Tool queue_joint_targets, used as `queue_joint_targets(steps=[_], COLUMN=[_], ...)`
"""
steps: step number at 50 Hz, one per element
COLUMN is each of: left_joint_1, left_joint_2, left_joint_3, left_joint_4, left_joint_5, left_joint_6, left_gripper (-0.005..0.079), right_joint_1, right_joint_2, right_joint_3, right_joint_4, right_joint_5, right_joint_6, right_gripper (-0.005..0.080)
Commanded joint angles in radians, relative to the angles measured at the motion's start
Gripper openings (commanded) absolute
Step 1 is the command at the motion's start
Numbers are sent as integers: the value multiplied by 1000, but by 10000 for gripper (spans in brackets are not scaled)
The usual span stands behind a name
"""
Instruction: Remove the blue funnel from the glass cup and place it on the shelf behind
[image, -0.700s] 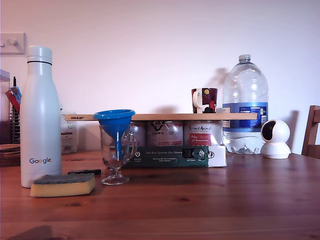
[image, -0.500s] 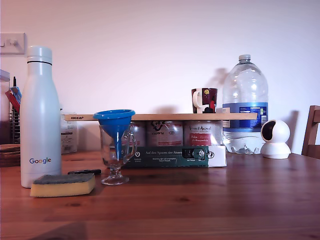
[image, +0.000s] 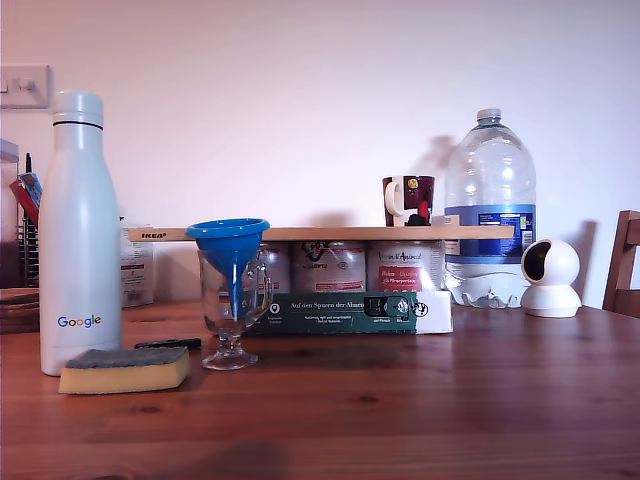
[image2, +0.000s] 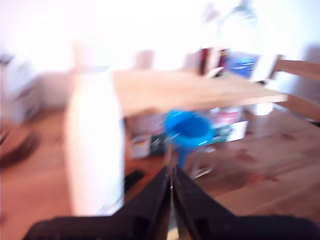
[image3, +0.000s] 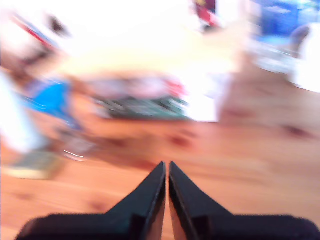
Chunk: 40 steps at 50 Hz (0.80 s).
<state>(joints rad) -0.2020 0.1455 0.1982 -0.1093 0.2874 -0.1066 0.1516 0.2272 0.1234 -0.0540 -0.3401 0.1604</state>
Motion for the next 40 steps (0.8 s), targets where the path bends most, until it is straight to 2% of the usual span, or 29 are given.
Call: queue_joint_targets(steps=[1,8,21,29,40], left_joint_1=[-24,-80,-212,-276,-324], left_joint_2=[6,27,188,302,438], left_joint_3=[-16,-16,-11,0,2], left_joint_4=[27,47,157,210,321], left_joint_5=[5,3,-35,-97,-117], left_joint_6=[31,72,180,248,403], left_gripper=[-24,-24,-24,-24,-24], right_joint_1=[22,86,181,205,210], right_joint_2=[3,4,8,12,12], right_joint_3=[2,23,62,64,64], right_joint_4=[12,-2,-79,-79,-93], right_joint_5=[-30,-79,-80,-80,-82], right_joint_6=[30,34,35,35,35], right_gripper=[-10,-10,-10,-10,-10])
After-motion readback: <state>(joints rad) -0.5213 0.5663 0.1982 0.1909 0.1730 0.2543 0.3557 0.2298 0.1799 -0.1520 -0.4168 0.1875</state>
